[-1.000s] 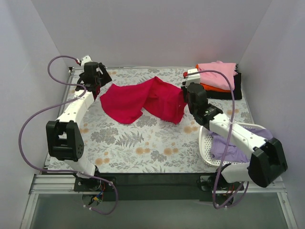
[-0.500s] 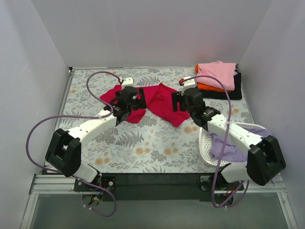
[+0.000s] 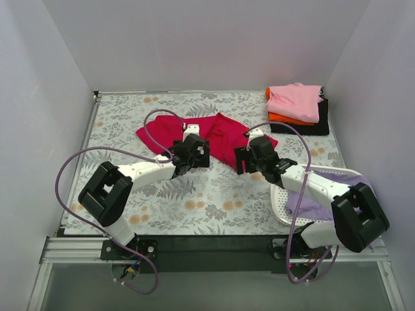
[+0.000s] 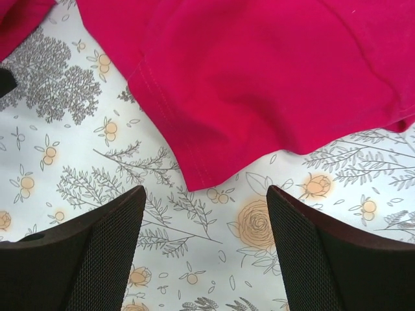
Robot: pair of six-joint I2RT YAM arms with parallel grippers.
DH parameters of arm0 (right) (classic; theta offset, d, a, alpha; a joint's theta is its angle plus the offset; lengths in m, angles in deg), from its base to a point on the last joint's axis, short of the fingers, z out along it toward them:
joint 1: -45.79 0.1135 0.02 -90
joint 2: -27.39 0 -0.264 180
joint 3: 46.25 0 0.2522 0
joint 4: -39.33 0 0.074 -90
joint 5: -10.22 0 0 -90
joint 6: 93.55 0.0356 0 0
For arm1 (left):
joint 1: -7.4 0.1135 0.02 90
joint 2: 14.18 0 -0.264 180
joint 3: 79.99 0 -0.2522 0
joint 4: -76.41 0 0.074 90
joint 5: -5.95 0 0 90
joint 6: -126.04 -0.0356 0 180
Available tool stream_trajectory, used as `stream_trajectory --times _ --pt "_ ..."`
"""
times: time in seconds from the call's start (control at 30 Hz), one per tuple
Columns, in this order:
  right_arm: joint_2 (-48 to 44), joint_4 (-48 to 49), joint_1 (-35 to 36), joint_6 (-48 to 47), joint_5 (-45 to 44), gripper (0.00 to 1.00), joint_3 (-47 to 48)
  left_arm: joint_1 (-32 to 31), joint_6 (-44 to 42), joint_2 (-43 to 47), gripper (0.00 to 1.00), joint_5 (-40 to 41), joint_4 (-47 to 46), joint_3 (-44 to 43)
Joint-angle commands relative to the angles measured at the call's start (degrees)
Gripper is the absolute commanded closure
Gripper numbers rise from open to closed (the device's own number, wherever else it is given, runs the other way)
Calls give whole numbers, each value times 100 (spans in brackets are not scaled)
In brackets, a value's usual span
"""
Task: Fold and stack the t-shirts
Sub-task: Flatten the tshirt out
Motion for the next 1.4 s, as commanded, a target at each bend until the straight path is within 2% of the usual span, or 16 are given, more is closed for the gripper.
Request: stream_trajectory --times 0.0,0.33,0.6,0.73,0.77,0.8,1.1,1.23,1.37 --pt "2 432 13 171 401 32 -193 -45 -133 -186 23 37 -313 -385" --pt "827 837 13 223 446 38 -115 -45 -344 -977 23 256 -638 -816" --pt "1206 916 13 241 331 62 -9 -45 -432 -1276 24 151 -717 -1115" --pt "1207 1021 13 223 173 82 -27 -45 -441 -1294 24 134 -735 -1080" --pt "1207 1030 13 215 155 94 -27 -45 -441 -1285 24 116 -743 -1089" --pt "1198 1030 13 215 138 99 -18 -45 -432 -1294 23 99 -743 -1080" --pt "601 978 13 206 -20 99 -273 -45 -652 -1496 26 -86 -849 -1150" --pt "319 969 13 197 -29 99 -369 -53 -678 -1558 30 -183 -858 -1229" --pt "336 969 13 179 -12 99 -378 -53 -713 -1540 32 -262 -866 -1221"
